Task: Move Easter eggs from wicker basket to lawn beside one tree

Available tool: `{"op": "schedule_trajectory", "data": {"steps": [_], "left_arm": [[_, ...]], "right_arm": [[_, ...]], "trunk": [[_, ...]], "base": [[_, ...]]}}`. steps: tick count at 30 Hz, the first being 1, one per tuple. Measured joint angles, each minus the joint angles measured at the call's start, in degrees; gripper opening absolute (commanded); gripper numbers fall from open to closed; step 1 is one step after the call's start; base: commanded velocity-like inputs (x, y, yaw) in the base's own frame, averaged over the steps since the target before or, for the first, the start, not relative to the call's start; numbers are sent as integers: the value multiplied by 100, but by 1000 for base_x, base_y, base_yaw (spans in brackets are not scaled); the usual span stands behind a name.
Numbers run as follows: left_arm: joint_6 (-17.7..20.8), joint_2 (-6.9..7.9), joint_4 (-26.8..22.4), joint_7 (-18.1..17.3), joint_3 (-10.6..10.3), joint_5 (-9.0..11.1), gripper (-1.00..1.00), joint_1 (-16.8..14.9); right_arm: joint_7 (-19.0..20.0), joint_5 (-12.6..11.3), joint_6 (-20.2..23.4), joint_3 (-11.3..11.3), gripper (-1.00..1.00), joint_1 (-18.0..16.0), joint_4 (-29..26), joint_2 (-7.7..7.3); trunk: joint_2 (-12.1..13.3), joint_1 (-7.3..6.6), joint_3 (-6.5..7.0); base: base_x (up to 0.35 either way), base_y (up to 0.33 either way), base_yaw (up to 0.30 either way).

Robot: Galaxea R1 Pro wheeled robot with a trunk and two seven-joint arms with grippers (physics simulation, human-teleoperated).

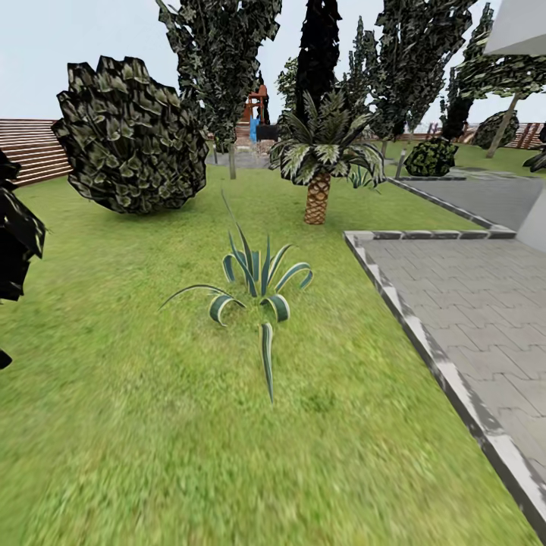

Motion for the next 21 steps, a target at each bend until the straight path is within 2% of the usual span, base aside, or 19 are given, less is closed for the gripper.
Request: {"op": "schedule_trajectory", "data": {"steps": [8, 13, 21], "left_arm": [[0, 0, 0, 0, 0, 0, 100, 0], [-24, 124, -8, -18, 5, -8, 100, 8], [-20, 88, -8, -23, 4, -5, 100, 8]], "right_arm": [[0, 0, -8, 1, 100, 0, 0, 0], [-27, 29, -11, 40, 100, 0, -5, -129], [-34, 46, -8, 41, 100, 0, 0, -364]], "trunk": [[0, 0, 0], [1, 4, 0], [1, 4, 0]], "base": [[341, 0, 0], [0, 0, 0], [0, 0, 0]]}}
